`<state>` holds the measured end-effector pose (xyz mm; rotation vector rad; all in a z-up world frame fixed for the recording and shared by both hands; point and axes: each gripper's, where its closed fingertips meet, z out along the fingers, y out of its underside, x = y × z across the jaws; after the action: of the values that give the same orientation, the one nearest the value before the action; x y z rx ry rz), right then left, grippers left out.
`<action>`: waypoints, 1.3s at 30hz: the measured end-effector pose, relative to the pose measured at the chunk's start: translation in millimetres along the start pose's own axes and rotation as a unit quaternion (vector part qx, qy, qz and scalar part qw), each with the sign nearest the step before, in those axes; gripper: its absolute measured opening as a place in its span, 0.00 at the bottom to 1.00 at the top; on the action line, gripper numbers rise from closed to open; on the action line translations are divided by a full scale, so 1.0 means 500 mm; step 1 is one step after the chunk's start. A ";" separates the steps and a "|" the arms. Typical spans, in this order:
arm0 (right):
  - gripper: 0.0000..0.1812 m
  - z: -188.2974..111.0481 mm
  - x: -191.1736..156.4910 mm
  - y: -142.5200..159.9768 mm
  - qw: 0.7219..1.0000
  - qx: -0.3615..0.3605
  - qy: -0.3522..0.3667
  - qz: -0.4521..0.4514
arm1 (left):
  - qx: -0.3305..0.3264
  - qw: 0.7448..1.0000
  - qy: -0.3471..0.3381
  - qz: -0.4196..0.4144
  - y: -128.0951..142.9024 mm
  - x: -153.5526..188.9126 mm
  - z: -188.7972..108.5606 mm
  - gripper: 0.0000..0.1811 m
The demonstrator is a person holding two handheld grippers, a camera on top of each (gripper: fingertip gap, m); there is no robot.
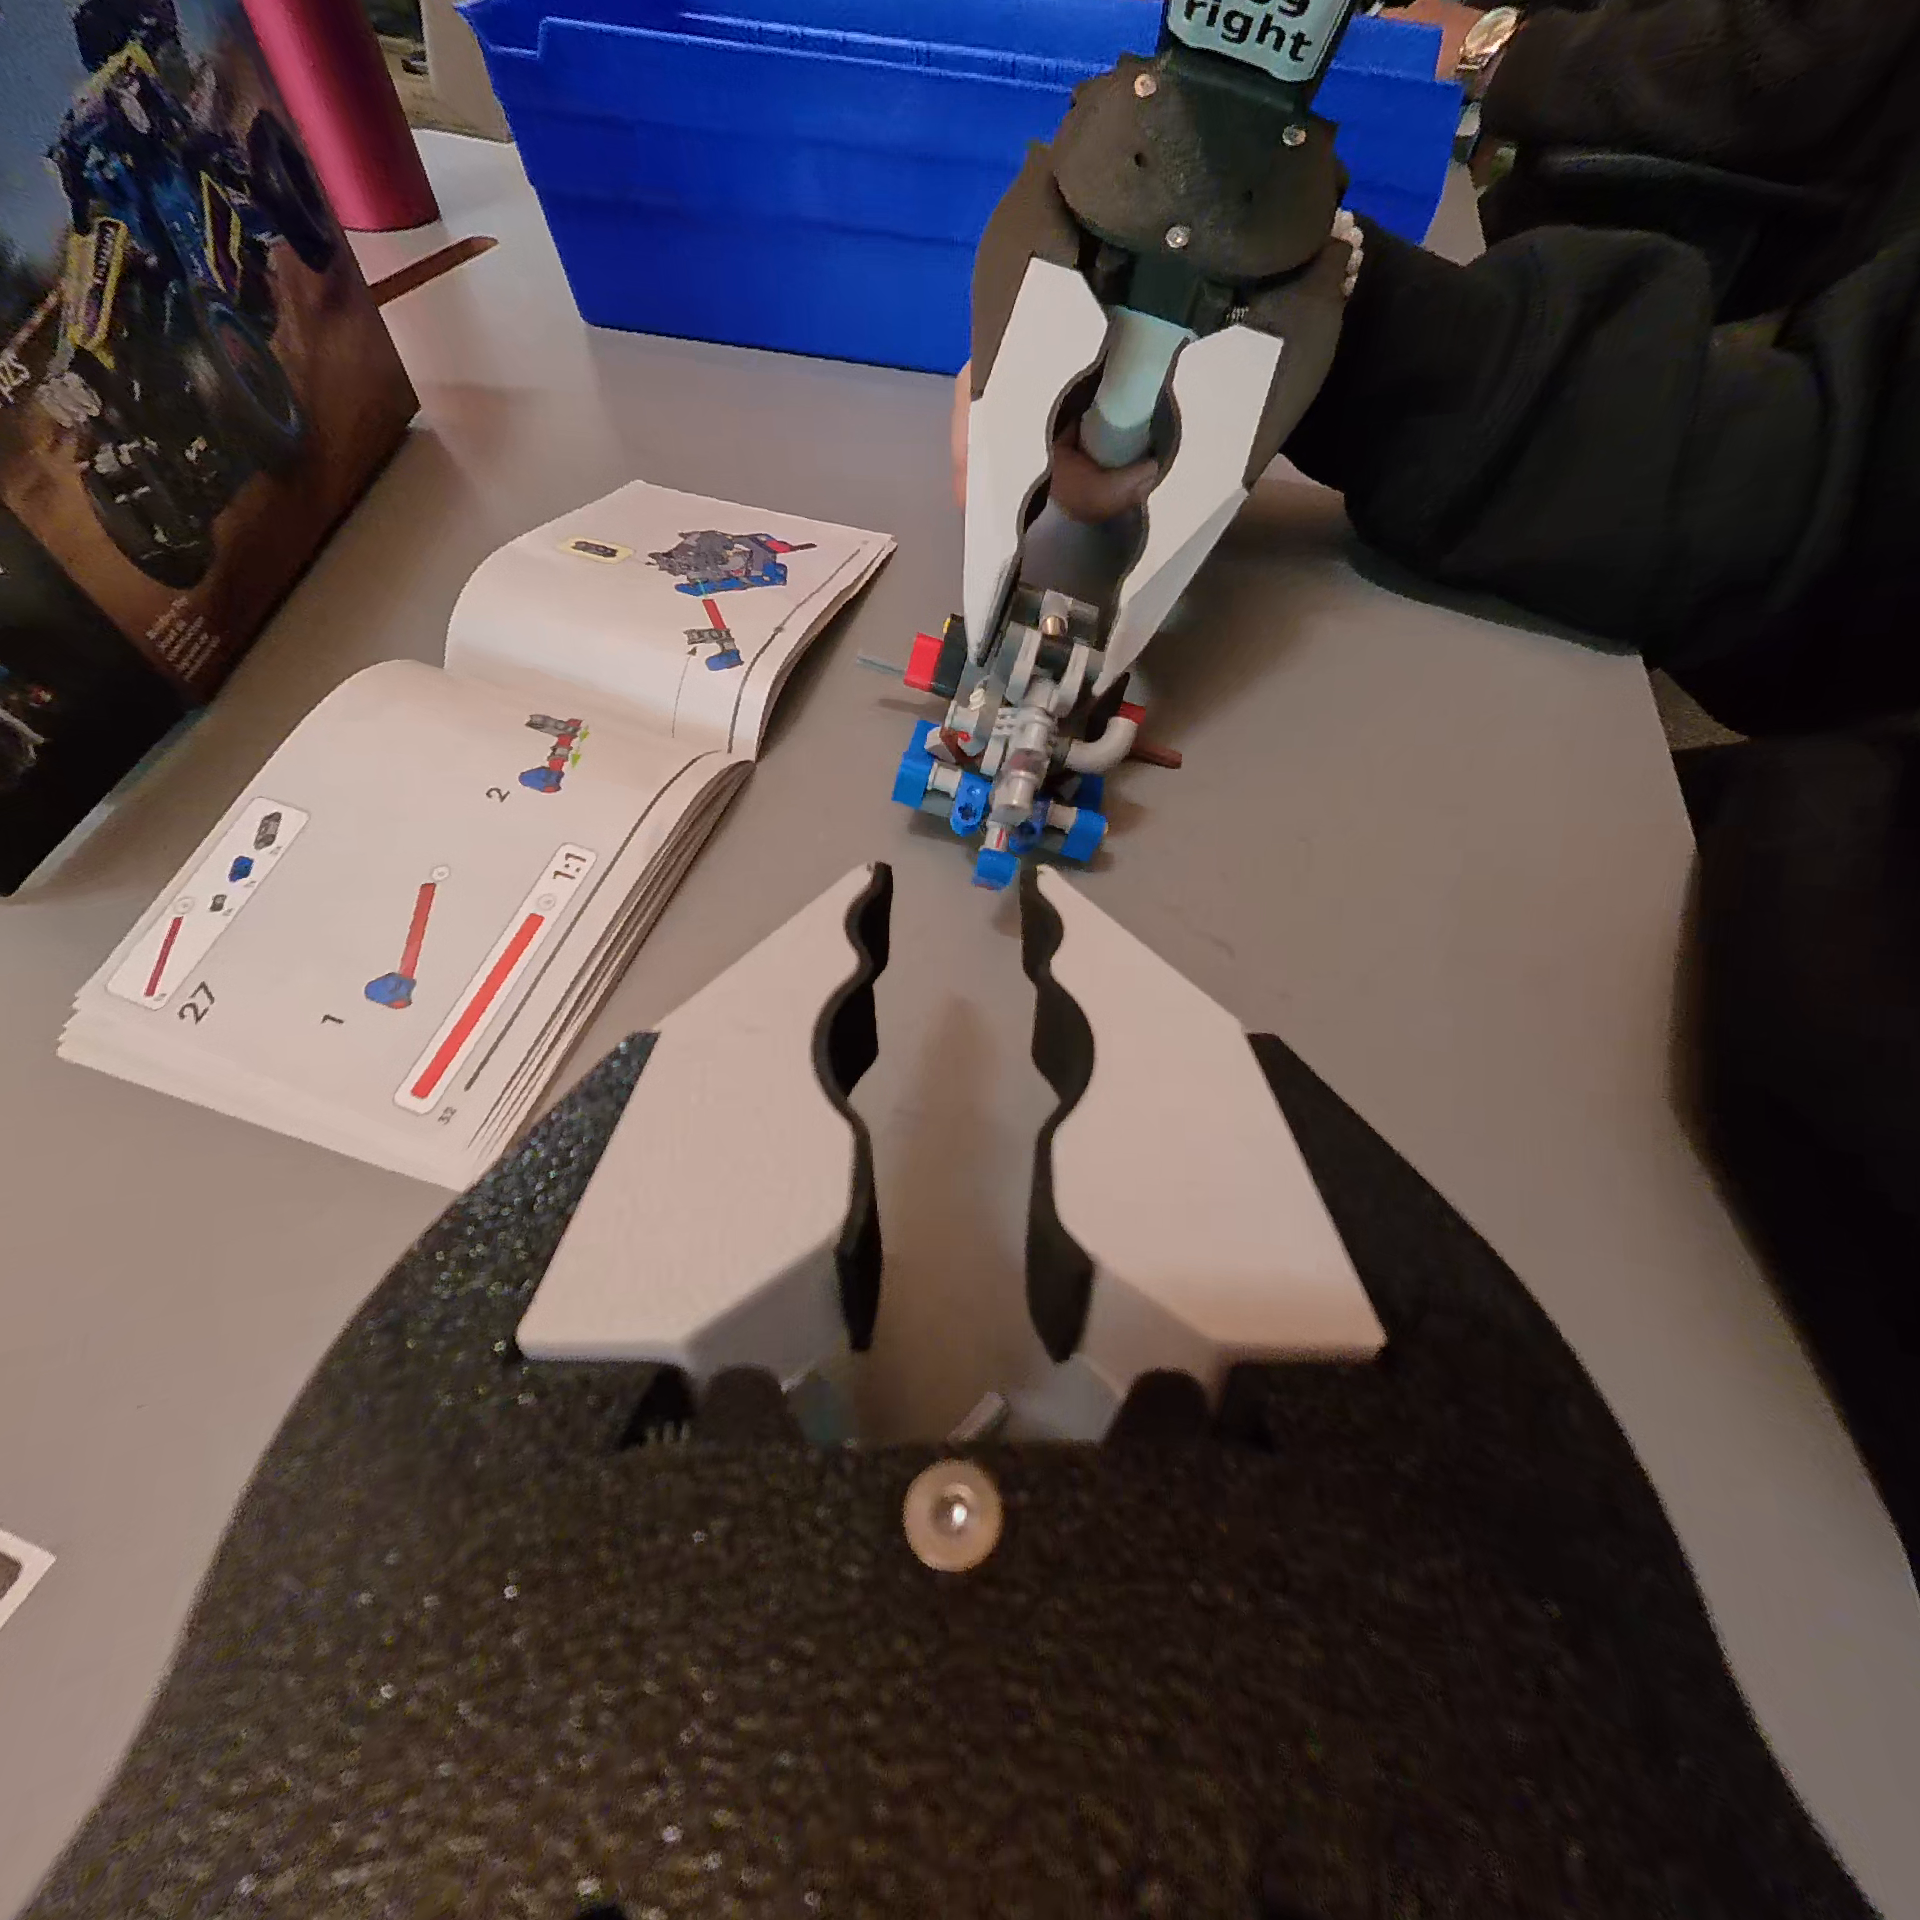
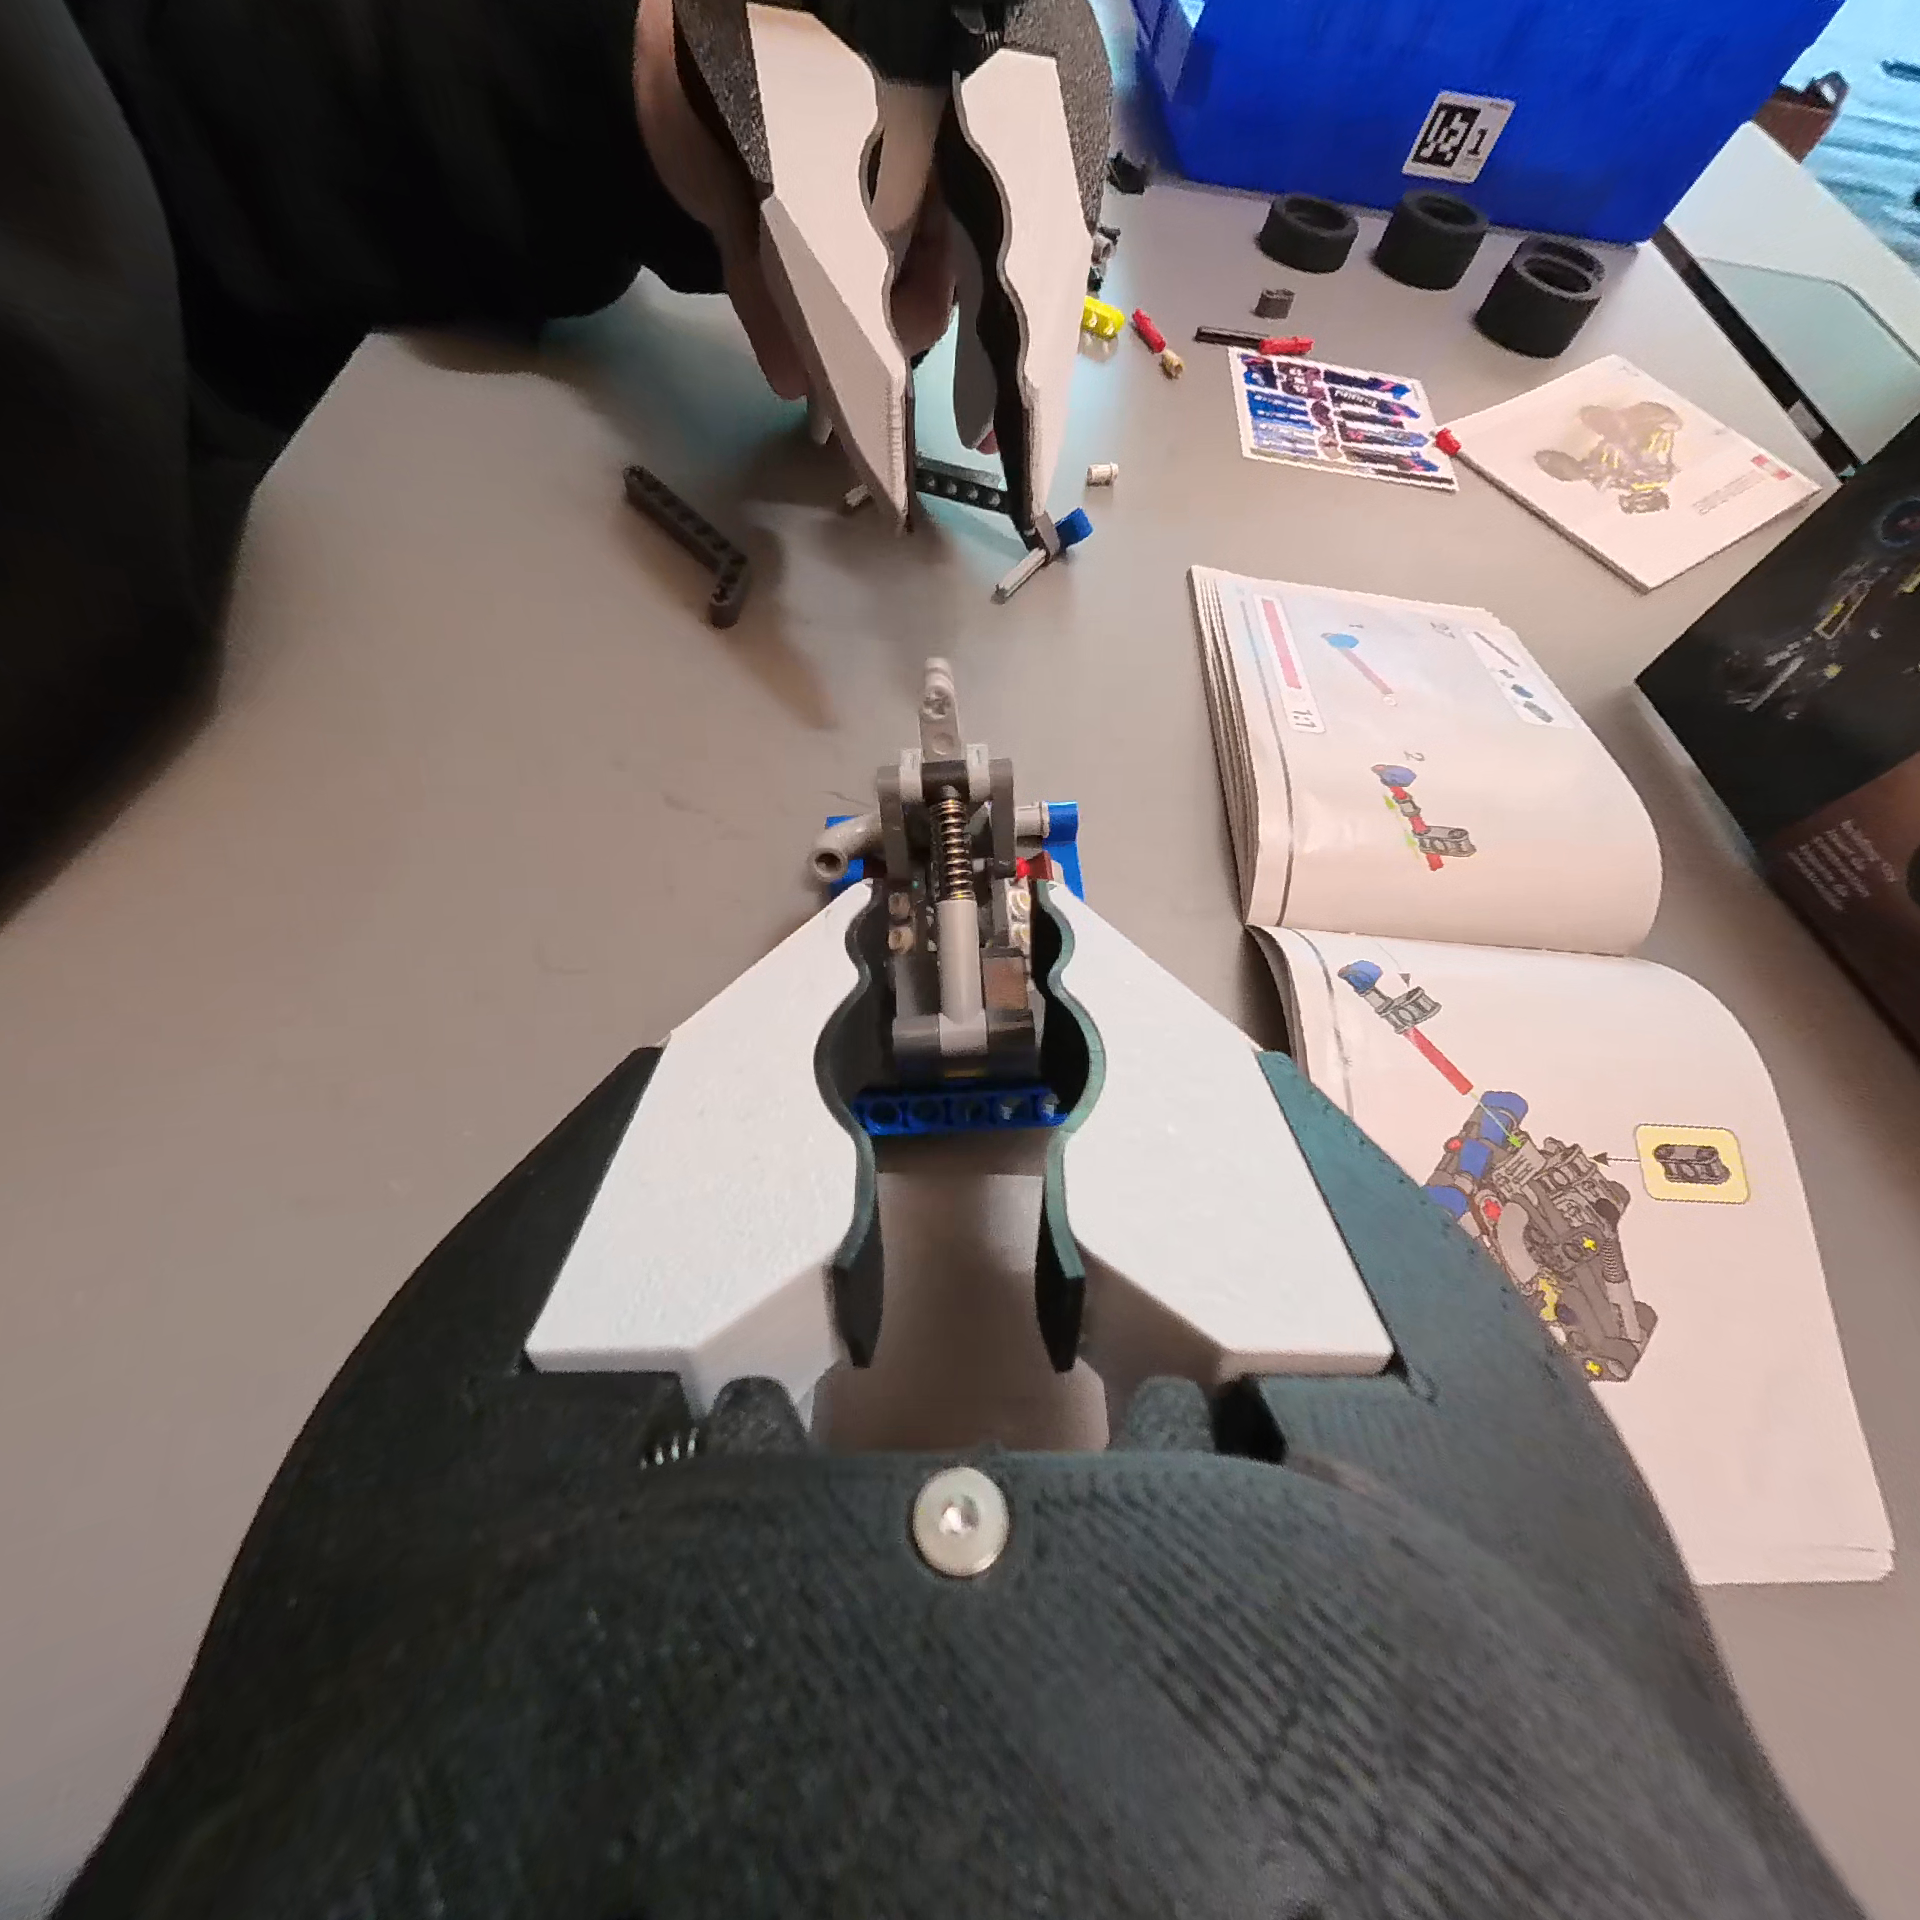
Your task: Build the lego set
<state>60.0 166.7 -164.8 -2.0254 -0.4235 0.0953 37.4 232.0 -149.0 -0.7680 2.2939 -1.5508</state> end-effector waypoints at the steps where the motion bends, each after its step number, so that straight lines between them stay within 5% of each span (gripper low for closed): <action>1: 0.14 -0.002 0.000 -0.002 1.000 0.003 0.001 0.000 | 0.002 1.000 0.001 -0.001 -0.001 0.001 0.000 0.12; 14: 0.14 -0.035 0.008 -0.007 1.000 0.016 0.023 -0.008 | 0.009 1.000 -0.010 0.003 -0.012 -0.004 -0.008 0.11; 18: 0.13 -0.079 0.054 -0.001 0.996 0.021 0.092 0.000 | 0.009 0.999 -0.034 0.008 -0.021 -0.017 -0.025 0.10; 22: 0.16 -0.118 0.133 0.059 0.978 -0.065 0.196 0.000 | -0.026 0.997 -0.071 0.015 -0.005 -0.046 -0.046 0.10; 27: 0.19 -0.117 0.151 0.108 0.969 -0.170 0.179 -0.030 | -0.087 0.991 -0.094 0.025 0.014 -0.080 -0.057 0.12; 36: 0.21 -0.088 0.147 0.139 0.973 -0.203 0.107 0.019 | -0.186 0.977 -0.044 0.092 -0.019 -0.127 0.050 0.20; 39: 0.11 -0.083 0.137 0.141 0.976 -0.194 0.096 0.030 | -0.188 0.977 -0.022 0.103 -0.036 -0.134 0.093 0.21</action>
<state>152.1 125.3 -198.5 -2.4052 -0.2732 -0.1578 120.4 228.5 -155.6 -0.6133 2.5735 -1.0158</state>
